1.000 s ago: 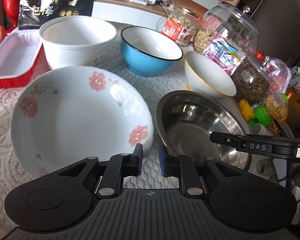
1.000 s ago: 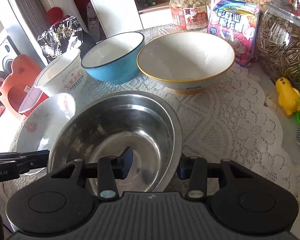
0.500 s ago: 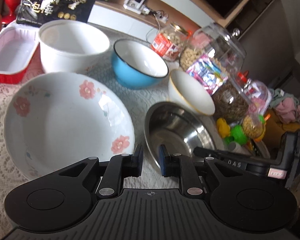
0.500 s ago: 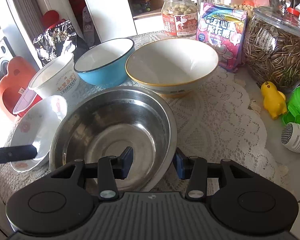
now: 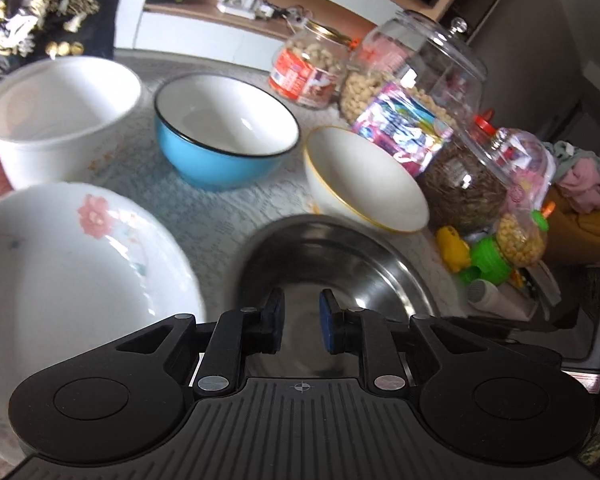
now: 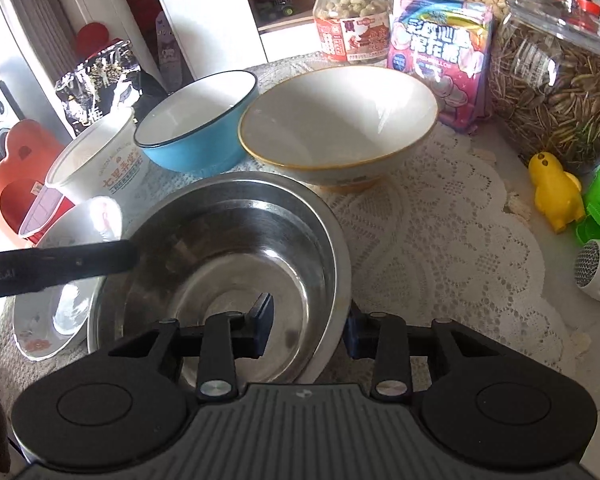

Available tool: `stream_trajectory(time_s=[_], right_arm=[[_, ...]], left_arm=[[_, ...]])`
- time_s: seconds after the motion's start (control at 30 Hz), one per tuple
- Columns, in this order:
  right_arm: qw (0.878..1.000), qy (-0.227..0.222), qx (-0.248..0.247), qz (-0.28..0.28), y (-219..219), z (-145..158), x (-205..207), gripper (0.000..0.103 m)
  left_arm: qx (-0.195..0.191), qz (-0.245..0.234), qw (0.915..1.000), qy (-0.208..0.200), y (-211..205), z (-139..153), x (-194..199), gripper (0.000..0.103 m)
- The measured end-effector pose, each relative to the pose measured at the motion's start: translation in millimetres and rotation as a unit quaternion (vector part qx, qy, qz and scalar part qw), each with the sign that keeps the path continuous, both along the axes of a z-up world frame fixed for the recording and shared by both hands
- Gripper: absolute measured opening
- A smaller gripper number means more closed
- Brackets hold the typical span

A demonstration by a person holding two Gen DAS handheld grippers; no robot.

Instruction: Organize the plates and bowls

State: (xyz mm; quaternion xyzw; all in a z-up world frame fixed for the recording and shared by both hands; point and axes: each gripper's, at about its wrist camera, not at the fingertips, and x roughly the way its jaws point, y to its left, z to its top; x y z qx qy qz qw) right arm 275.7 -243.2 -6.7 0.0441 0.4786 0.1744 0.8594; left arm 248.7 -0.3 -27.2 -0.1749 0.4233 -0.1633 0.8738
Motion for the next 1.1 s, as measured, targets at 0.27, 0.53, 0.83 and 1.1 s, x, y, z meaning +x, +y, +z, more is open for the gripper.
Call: stream_trajectory(time_s=[0.27,0.53,0.83,1.1], right_arm=[[0.999,-0.015,-0.047,0.018,17,17,-5,0.035],[0.999,0.016,-0.050,-0.010,2,-9,-1,0.035],[1.000,0.013,-0.013,-0.011,0,-11,4,0.038],[0.998,-0.062,0.011,0.022,47,48,-11,0.039]], left_arm=[[-0.022,0.053,0.9981,-0.023,32,8,-20,0.019],[0.003,0.058,0.9983,0.005,38,0,-9,0.020],[0.033,0.025,0.9990,0.018,9,-17,8,0.030],[0.088,0.009,0.9957,-0.029,58,49,-34,0.030]])
